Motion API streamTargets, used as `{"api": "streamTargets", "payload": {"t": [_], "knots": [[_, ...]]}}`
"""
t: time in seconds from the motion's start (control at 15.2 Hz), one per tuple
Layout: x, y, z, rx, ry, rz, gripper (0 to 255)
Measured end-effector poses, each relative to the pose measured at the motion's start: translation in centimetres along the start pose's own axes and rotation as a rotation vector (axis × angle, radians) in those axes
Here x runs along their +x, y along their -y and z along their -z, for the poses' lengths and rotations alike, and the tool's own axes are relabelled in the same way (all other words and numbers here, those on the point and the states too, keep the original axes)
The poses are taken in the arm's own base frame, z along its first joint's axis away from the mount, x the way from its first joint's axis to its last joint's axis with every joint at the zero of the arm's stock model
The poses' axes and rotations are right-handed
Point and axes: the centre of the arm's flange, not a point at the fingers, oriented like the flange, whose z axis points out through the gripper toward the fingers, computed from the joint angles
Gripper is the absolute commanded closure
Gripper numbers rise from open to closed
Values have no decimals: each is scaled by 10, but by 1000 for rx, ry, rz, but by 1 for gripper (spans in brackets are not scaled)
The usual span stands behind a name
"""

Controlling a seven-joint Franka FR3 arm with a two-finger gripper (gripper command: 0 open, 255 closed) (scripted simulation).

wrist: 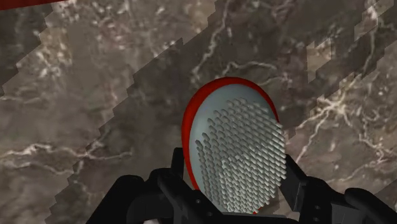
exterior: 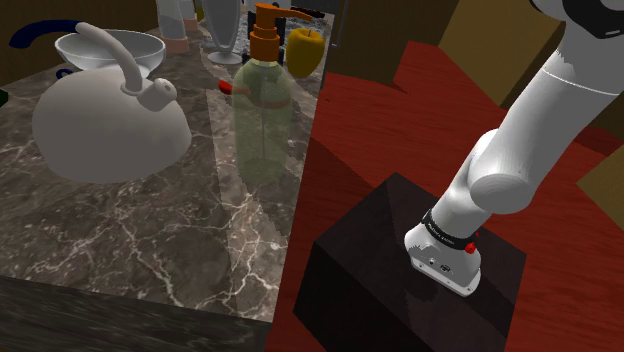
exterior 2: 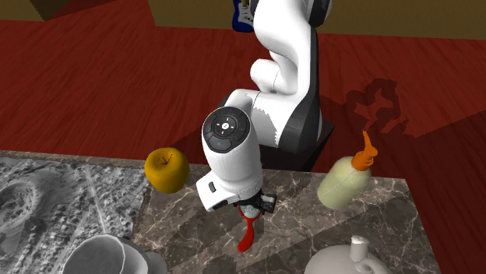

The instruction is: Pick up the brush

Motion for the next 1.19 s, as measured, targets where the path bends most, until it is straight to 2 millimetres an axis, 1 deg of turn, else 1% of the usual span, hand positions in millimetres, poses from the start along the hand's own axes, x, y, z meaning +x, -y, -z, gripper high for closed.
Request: {"api": "streamTargets", "payload": {"t": [0.53, 0.59, 0.73, 1.19], "knots": [[0, 1, 0, 0, -1, 1, 255], [0, 0, 2, 0, 0, 0, 255], [-1, 1, 10, 0, 1, 0, 255], [-2, 6, 46, 0, 1, 0, 255]]}}
